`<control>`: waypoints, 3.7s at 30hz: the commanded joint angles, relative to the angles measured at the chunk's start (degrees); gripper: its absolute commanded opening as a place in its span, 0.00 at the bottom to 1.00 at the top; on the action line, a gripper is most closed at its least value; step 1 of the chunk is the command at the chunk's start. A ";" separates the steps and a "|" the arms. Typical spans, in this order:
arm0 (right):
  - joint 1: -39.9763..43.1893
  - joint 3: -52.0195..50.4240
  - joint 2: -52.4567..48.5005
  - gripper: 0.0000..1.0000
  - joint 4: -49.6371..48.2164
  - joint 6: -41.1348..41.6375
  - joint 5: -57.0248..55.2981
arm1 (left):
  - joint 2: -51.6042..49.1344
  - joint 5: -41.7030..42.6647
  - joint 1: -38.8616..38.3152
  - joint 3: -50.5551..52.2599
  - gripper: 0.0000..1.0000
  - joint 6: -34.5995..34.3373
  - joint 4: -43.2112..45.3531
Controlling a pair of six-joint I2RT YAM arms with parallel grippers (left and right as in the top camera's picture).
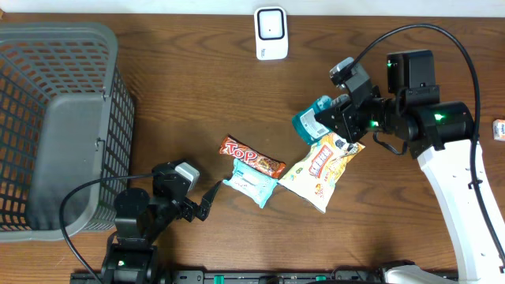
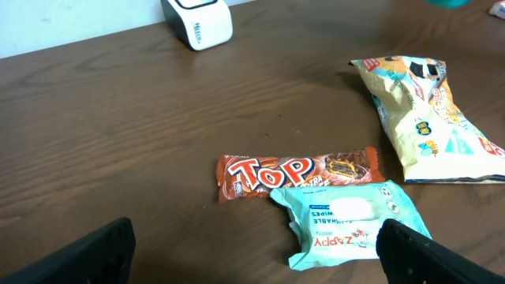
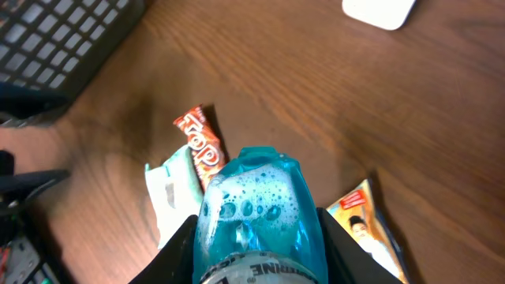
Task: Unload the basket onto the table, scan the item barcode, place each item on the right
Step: 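Lift the mouthwash bottle and carry it rightward, then hold the mouthwash bottle up to the scanner with the right gripper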
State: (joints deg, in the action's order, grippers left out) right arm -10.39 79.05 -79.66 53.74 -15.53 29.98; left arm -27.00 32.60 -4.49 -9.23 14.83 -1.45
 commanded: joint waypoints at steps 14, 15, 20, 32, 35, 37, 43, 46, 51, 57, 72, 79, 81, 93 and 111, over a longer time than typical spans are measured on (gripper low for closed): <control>-2.27 1.62 -4.02 0.11 -9.81 2.25 -10.25 | 0.02 -0.26 0.20 0.39 0.98 -0.50 0.15; -3.43 1.62 -4.70 0.11 -12.02 2.27 -12.63 | 0.02 -0.26 0.20 0.39 0.98 -0.50 0.15; -7.93 1.62 -7.67 0.11 -19.65 2.25 -26.45 | 0.02 -0.26 0.20 0.39 0.98 -0.50 0.15; -15.93 1.62 -19.87 0.13 -43.80 0.02 -50.23 | 0.02 -0.26 0.20 0.39 0.98 -0.50 0.15; -16.65 1.64 -23.06 0.15 -50.42 -2.19 -52.28 | 0.02 -0.26 0.20 0.39 0.98 -0.50 0.15; -17.11 1.64 -25.35 0.15 -55.04 -3.74 -55.12 | 0.02 -0.26 0.20 0.39 0.98 -0.50 0.15; -18.51 2.12 -32.39 0.17 -70.75 -11.43 -60.08 | 0.02 -0.26 0.20 0.39 0.98 -0.50 0.15; -19.08 5.01 -36.50 0.17 -74.27 -14.67 -60.11 | 0.02 -0.26 0.20 0.39 0.98 -0.50 0.15; -19.41 16.52 -45.64 0.16 -74.34 -19.28 -63.84 | 0.02 -0.26 0.20 0.39 0.98 -0.50 0.15; -21.22 33.11 -57.57 0.15 -73.05 -28.50 -71.04 | 0.02 -0.26 0.20 0.39 0.98 -0.50 0.15; -26.93 46.58 -72.83 0.16 -78.90 -49.18 -82.51 | 0.02 -0.26 0.20 0.39 0.98 -0.50 0.15; -27.15 46.58 -72.85 0.16 -81.79 -52.37 -87.91 | 0.02 -0.26 0.20 0.39 0.98 -0.50 0.15; -27.15 46.58 -72.85 0.16 -81.40 -52.28 -88.78 | 0.02 -0.26 0.20 0.39 0.98 -0.50 0.15; -26.12 46.58 -72.87 0.13 -81.42 -47.71 -97.79 | 0.02 -0.26 0.20 0.39 0.98 -0.50 0.15; -12.37 46.58 -72.72 0.01 -83.89 -55.71 -117.26 | 0.02 -0.26 0.20 0.39 0.98 -0.50 0.15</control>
State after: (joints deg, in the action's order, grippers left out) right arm -23.59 123.17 -153.38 -28.36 -66.74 -81.97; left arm -27.00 32.60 -4.49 -9.23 14.83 -1.48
